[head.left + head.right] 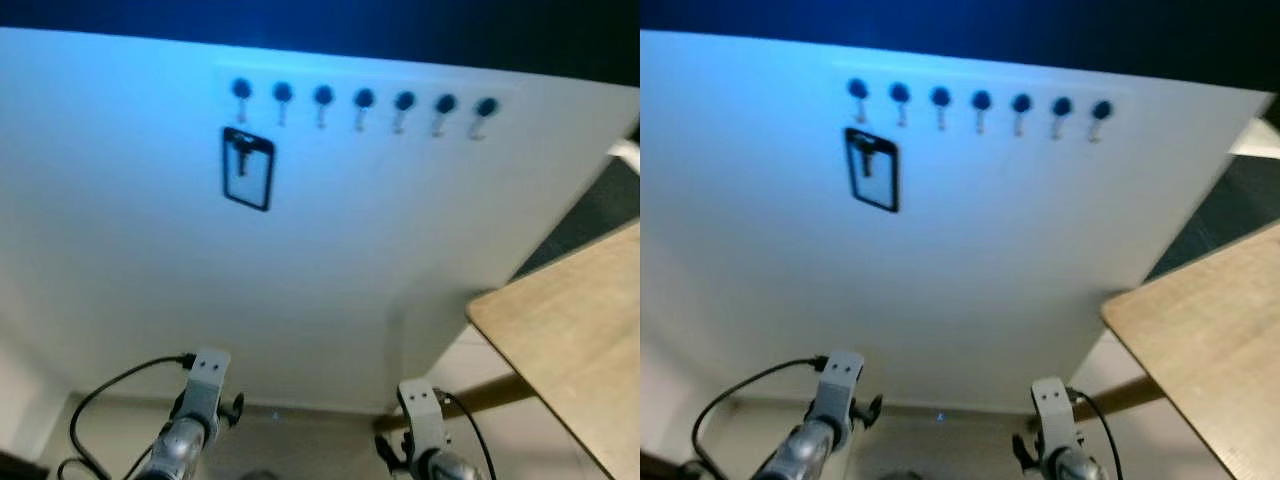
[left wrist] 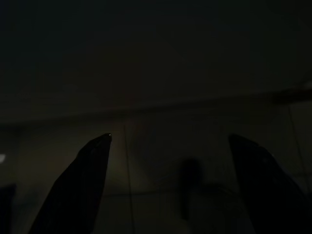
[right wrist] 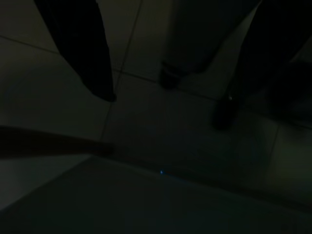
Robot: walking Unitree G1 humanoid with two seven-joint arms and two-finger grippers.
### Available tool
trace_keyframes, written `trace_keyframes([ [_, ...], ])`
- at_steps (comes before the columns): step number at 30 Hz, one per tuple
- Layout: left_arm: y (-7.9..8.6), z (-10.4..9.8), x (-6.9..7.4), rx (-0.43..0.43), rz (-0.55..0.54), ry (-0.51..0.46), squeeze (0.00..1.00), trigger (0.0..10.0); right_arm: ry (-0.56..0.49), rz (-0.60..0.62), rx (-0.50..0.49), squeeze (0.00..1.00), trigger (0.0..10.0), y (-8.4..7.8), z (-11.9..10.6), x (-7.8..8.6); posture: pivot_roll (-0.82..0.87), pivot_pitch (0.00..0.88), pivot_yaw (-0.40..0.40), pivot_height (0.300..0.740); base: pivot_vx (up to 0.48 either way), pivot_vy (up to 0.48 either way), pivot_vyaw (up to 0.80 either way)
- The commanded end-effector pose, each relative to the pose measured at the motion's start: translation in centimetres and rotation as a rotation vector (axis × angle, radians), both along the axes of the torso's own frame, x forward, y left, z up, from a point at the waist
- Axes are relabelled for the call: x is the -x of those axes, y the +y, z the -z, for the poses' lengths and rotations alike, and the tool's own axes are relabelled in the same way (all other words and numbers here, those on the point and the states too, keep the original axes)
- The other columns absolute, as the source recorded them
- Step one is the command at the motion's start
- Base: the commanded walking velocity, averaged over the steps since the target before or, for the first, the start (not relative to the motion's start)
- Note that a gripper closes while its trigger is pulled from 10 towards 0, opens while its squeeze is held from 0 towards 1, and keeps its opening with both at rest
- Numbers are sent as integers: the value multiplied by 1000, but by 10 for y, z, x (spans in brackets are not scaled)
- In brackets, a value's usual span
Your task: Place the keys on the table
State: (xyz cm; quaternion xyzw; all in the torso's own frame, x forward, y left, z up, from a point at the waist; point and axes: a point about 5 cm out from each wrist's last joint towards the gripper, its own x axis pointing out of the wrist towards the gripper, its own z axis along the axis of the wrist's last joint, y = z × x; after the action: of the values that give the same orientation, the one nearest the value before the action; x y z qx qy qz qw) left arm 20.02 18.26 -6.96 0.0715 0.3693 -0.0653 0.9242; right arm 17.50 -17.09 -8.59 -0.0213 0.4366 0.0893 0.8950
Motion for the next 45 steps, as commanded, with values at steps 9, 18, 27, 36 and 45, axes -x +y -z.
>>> trace_keyframes([
  [9,-4,-1,-4,-2,15,3,0,10000,-10,88,-29,0,10000,-5,-1,-2,81,0,-65,740,0,0,0],
  [18,-6,-2,-6,12,25,-1,0,10000,0,94,-34,0,10000,-4,1,3,84,0,-59,740,0,128,0],
  [27,-4,-2,-6,5,33,-3,0,10000,7,95,-38,0,10000,-2,3,6,88,0,-56,740,0,399,0],
  [36,-4,-4,-5,19,42,-26,0,10000,9,94,-42,0,10000,-1,3,7,90,0,-55,740,0,0,0],
  [45,-6,-6,-8,-6,95,-45,0,10000,16,95,-48,0,10000,0,5,11,93,0,-53,740,0,-53,0],
])
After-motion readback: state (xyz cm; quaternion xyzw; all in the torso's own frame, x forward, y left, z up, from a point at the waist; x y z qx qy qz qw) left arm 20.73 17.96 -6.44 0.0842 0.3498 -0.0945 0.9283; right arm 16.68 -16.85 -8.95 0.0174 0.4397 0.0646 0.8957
